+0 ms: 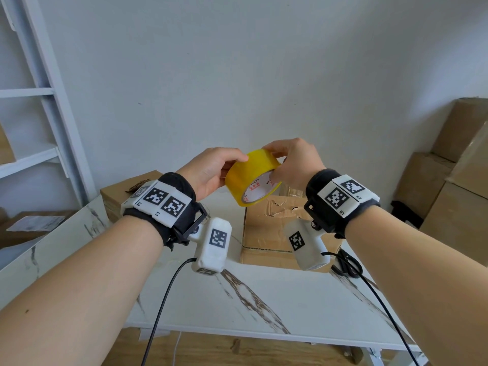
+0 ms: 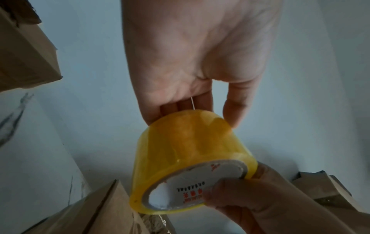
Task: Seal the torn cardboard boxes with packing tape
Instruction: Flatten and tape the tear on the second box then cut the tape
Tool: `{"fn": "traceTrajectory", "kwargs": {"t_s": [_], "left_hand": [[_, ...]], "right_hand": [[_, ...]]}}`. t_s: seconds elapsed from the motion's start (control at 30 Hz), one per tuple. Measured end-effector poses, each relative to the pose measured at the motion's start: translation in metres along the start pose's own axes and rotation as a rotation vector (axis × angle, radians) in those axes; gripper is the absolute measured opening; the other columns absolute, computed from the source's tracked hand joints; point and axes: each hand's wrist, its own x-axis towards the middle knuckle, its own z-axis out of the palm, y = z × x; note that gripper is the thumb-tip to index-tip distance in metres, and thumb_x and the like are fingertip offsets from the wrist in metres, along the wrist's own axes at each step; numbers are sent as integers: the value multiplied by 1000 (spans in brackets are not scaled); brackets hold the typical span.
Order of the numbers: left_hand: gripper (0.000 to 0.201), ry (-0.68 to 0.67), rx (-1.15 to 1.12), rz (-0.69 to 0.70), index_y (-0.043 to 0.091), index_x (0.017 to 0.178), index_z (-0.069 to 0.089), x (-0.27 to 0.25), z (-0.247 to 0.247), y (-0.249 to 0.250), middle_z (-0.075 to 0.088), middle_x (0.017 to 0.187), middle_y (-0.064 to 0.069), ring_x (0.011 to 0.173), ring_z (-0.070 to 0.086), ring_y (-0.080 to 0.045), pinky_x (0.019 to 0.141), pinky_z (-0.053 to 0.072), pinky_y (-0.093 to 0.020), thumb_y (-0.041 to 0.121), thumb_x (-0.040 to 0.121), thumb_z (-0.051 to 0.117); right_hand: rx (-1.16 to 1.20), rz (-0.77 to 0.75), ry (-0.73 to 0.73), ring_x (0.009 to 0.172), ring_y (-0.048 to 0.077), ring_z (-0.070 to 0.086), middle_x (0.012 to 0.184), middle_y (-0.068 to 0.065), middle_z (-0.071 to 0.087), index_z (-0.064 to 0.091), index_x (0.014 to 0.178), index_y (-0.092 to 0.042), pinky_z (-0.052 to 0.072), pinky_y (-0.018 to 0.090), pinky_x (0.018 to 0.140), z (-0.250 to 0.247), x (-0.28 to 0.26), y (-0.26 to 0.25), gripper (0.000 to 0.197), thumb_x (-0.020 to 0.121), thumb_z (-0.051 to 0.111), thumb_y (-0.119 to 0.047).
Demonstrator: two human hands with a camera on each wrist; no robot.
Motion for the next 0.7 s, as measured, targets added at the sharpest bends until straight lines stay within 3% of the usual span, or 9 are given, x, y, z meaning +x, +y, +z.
{"fn": "traceTrajectory", "kwargs": {"t_s": [0.1,0.17,0.2,0.27,0.37,0.5,0.57,0.7], "left_hand": [[14,-33,-18,21,15,75,52,-1,-4,-2,51,77,-2,75,47,-16,78,40,-29,15,89,49],[5,-100,-24,55,17,83,55,-3,-8,-3,53,86,0,85,48,-16,90,39,-32,21,83,53],[10,-128,0,79,16,89,59,-3,-11,-4,56,92,-1,91,49,-16,96,38,-33,21,82,55],[14,-127,78,138,10,101,62,-3,-11,-4,61,98,-5,95,54,-16,100,39,-31,12,89,56],[14,25,248,204,12,102,65,1,-7,-2,63,94,-4,92,56,-17,90,44,-27,11,91,57],[10,123,524,240,21,98,64,2,-2,-5,62,92,1,80,56,-9,70,43,-20,20,89,62],[9,124,562,244,23,98,62,1,1,-5,60,92,3,79,54,-6,68,42,-17,21,90,61],[18,166,610,235,17,107,66,0,3,-4,61,99,-1,89,55,-15,68,41,-22,22,90,61]], "right_hand": [[70,33,17,97,15,58,106,-7,64,65,116,-27,50,28,77,-3,1,2,54,71,64,1],[211,109,63,95,19,61,105,-1,65,66,115,-23,53,32,79,-7,2,5,53,70,65,4],[253,136,75,96,21,63,106,1,66,66,115,-22,55,36,82,-8,3,6,54,69,65,5],[233,152,34,99,23,63,109,1,66,64,118,-20,54,40,87,-9,4,8,57,68,66,6],[197,137,-34,104,19,61,117,0,65,59,127,-18,51,34,92,-9,5,7,60,72,67,7],[137,77,-8,101,16,60,116,-1,66,66,117,-17,48,24,85,-10,7,-2,44,83,52,7],[106,57,1,103,19,62,112,3,69,70,110,-15,48,26,88,-8,7,-7,39,83,50,6],[89,75,32,96,20,64,101,4,72,74,98,-17,53,34,88,-3,9,-10,32,80,55,0]]}}
